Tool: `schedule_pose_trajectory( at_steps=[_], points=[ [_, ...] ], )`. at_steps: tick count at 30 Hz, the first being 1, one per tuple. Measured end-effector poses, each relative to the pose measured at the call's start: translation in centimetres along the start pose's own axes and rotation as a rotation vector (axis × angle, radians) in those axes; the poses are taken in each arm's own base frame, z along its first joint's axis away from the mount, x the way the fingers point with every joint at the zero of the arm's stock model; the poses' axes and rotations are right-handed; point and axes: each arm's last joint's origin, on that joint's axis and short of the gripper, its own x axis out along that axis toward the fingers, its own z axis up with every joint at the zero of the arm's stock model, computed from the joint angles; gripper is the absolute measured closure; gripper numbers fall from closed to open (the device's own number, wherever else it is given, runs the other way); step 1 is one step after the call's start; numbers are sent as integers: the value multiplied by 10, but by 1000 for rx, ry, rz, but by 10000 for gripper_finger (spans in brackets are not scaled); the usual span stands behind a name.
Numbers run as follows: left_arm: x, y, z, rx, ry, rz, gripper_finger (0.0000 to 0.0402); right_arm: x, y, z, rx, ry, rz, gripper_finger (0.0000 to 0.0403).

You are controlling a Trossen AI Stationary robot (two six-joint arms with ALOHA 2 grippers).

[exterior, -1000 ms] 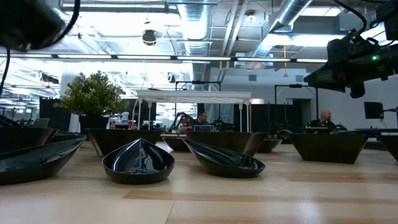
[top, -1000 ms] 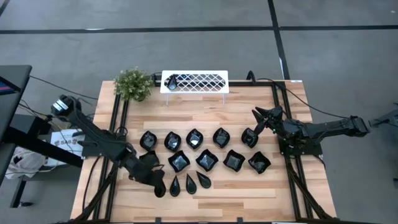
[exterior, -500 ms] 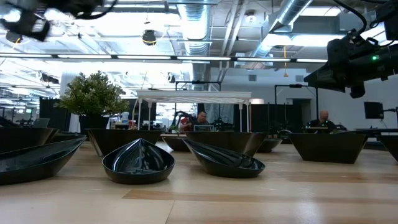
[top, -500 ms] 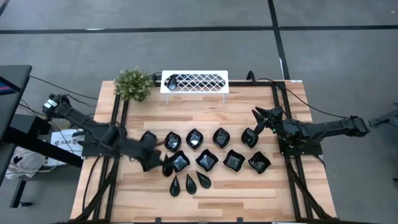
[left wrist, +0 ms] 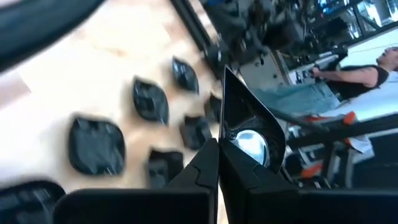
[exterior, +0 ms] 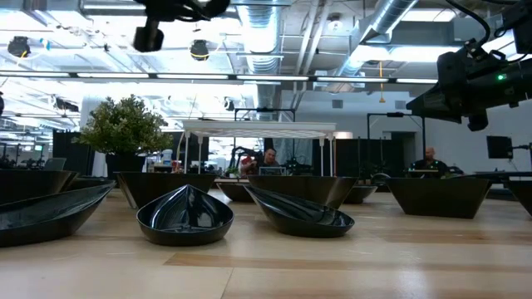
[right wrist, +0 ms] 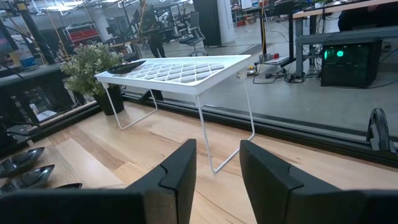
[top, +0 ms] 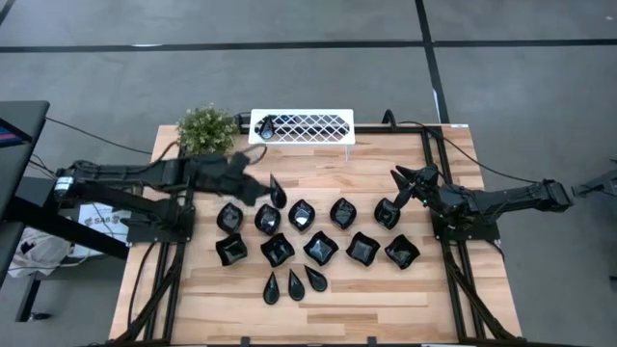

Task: Pick & Place Mini shaped plates
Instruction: Stack the black drop shaped plate on top of the black drop shaped plate on the shelf

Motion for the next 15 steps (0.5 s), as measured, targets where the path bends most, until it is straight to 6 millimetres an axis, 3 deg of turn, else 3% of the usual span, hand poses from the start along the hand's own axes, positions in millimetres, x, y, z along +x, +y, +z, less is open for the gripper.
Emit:
schedule_pose_trajectory(
  at_steps=[8, 15],
  points=[
    [-7, 41, 51, 71, -95, 78, 398, 0, 0, 0, 1, 0, 0, 284],
    [-25, 86, 88, 106, -165, 140, 398, 0, 0, 0, 1, 0, 0, 284]
  ],
)
